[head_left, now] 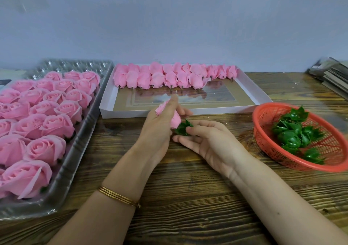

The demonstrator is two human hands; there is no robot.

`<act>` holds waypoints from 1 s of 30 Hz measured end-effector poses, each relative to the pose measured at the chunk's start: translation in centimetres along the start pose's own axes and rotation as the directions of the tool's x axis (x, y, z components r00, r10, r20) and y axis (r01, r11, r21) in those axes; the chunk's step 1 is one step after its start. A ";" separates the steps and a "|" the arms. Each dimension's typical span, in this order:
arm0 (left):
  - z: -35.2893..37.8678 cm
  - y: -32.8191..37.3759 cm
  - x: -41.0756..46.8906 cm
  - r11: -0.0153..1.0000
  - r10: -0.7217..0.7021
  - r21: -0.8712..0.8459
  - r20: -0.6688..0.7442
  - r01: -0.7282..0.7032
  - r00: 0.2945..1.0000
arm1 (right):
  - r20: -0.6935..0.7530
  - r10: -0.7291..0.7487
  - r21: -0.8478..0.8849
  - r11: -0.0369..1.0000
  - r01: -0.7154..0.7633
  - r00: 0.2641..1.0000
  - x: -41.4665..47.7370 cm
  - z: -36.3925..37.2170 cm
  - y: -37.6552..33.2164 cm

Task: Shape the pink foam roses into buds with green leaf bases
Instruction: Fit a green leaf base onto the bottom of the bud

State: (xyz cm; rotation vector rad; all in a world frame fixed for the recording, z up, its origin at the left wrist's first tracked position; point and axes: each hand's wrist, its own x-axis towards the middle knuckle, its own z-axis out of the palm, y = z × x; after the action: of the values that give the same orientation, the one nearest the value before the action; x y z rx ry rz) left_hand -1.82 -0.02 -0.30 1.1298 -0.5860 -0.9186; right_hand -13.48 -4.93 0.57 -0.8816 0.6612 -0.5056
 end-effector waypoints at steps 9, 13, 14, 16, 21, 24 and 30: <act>-0.7 0.4 0.6 0.948 -0.168 -0.275 -0.012 0.159 0.986 | 0.028 0.028 0.000 1.000 -0.028 0.999 0.1 0.1 0.1; -0.5 0.2 0.6 0.973 -0.117 -0.201 0.011 0.117 0.993 | 0.015 0.021 -0.042 0.999 -0.021 1.000 0.2 0.2 0.2; -0.4 0.1 0.6 0.978 -0.106 -0.177 0.013 0.107 0.994 | 0.016 0.020 -0.034 0.999 -0.019 1.000 0.3 0.3 0.2; -0.2 -0.1 0.5 0.989 -0.088 -0.121 0.022 0.090 0.996 | 0.029 0.025 -0.020 1.000 -0.024 0.999 0.3 0.3 0.3; -0.2 0.0 0.2 0.996 -0.074 -0.049 0.059 0.077 0.996 | 0.031 0.025 -0.083 0.996 -0.022 0.999 0.5 0.6 0.7; -0.1 0.1 0.1 0.996 -0.072 -0.041 0.070 0.075 0.995 | 0.019 0.009 -0.132 0.991 -0.006 1.000 0.5 0.6 0.9; -0.2 0.0 0.2 0.996 -0.080 -0.035 0.072 0.083 0.994 | 0.023 -0.016 -0.175 0.984 0.019 1.000 0.5 0.5 1.0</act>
State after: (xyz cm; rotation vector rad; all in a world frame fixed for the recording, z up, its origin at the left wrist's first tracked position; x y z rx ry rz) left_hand -1.60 -0.08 -0.39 1.0971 -0.5806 -1.0392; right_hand -12.65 -4.44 -0.15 -1.0576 0.6864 -0.4581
